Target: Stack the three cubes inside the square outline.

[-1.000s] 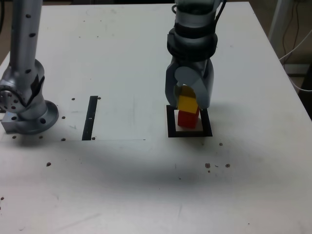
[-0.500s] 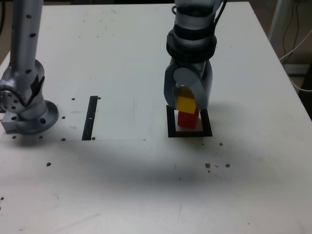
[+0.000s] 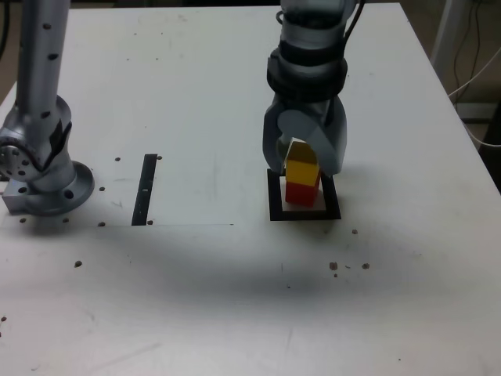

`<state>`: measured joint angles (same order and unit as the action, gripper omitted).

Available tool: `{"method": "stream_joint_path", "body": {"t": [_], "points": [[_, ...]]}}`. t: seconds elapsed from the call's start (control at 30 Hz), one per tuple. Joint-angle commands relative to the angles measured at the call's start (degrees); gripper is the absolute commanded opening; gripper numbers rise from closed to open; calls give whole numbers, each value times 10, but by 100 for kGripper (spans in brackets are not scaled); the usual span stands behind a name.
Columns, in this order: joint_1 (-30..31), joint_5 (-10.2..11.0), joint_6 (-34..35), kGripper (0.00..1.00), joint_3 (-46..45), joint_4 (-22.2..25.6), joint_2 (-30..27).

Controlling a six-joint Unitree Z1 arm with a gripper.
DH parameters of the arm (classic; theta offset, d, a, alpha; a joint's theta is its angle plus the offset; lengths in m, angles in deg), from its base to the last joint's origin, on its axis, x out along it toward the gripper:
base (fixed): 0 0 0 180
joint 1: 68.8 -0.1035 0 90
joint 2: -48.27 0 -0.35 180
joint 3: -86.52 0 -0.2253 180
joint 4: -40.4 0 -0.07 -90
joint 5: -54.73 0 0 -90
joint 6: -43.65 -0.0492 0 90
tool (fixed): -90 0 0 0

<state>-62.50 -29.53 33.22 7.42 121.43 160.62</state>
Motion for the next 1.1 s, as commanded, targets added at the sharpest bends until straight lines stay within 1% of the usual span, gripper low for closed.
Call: {"method": "stream_joint_path", "body": {"t": [0.0, 0.13, 0.3, 0.4, 0.5, 0.57, 0.67, 0.83, 0.97, 1.07], "points": [[-1, 4, 4, 99, -3, 1, -13], [-3, 14, 8, 99, -7, 9, -32], [-15, 38, 0, 100, -7, 30, -74], [-26, 48, -32, 100, 0, 46, -97], [-46, 50, -79, 100, 12, 72, -107], [-65, 50, -110, 100, 21, 93, -109], [-104, 57, -155, 100, 32, 114, -111], [-194, 75, -223, 100, 71, 126, -107], [-250, 80, -255, 100, 120, 136, -98], [-277, 81, -273, 100, 164, 149, -84]]}}
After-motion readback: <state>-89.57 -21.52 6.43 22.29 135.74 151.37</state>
